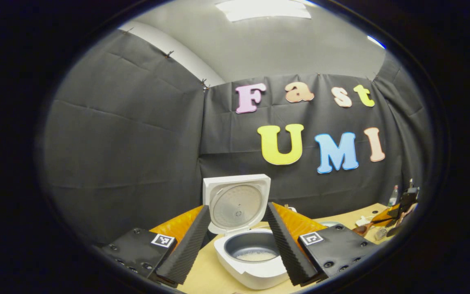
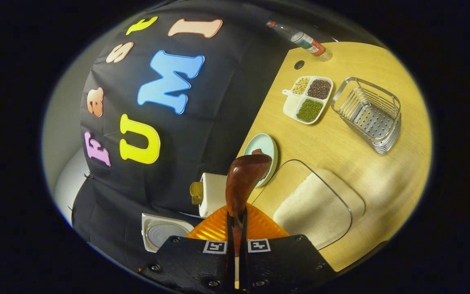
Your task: Close the left gripper, press the button to open the rice cooker; take a wooden spoon from the chopstick holder with the right hand, scoop a spoonful of rice and pour it into the rice cooker, then put the wooden spoon back into the chopstick holder.
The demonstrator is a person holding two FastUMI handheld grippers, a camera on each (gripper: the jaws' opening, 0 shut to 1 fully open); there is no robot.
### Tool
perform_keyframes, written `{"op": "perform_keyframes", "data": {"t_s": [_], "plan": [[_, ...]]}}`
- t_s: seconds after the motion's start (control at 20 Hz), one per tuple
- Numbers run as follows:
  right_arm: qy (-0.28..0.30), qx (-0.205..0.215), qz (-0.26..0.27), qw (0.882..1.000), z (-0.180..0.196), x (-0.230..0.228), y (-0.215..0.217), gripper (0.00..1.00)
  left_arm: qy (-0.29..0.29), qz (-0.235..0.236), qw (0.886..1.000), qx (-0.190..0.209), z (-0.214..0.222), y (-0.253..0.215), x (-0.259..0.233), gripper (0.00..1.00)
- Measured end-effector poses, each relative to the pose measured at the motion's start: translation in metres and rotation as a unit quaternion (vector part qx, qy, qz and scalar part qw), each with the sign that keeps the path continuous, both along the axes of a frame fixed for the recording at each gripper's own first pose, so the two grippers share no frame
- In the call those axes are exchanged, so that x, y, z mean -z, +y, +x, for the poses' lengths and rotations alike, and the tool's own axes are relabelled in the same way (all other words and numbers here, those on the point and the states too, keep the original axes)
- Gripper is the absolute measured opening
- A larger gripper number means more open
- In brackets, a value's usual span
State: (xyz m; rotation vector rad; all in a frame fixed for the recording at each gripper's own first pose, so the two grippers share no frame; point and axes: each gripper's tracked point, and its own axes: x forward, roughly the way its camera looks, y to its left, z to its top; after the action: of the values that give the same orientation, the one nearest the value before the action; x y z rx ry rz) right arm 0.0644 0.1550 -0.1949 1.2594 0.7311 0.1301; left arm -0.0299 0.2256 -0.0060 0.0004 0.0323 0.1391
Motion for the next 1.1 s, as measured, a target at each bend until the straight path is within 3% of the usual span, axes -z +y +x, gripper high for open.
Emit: {"op": "perform_keyframes", "data": {"t_s": [0.2, 0.25, 0.3, 0.65, 1.1], "plan": [[-0.016, -0.015, 0.026, 0.999, 0.01, -0.03, 0.023, 0.04, 0.002, 0.002, 1.0, -0.015, -0.01, 0.015, 0.004, 0.99], [-0.022, -0.02, 0.034, 0.999, 0.013, -0.038, 0.032, 0.08, 0.002, 0.001, 1.0, -0.02, -0.013, 0.021, 0.005, 0.99], [-0.028, -0.025, 0.037, 0.999, 0.017, -0.044, 0.038, 0.04, 0.004, -0.002, 1.0, -0.027, -0.016, 0.027, 0.006, 0.99], [-0.063, -0.072, 0.037, 0.995, 0.03, -0.078, 0.095, 0.04, 0.014, -0.013, 0.997, -0.069, -0.039, 0.064, 0.017, 0.98], [-0.083, -0.125, 0.016, 0.988, 0.042, -0.081, 0.172, 0.04, 0.034, -0.018, 0.993, -0.114, -0.07, 0.099, 0.032, 0.92]]}}
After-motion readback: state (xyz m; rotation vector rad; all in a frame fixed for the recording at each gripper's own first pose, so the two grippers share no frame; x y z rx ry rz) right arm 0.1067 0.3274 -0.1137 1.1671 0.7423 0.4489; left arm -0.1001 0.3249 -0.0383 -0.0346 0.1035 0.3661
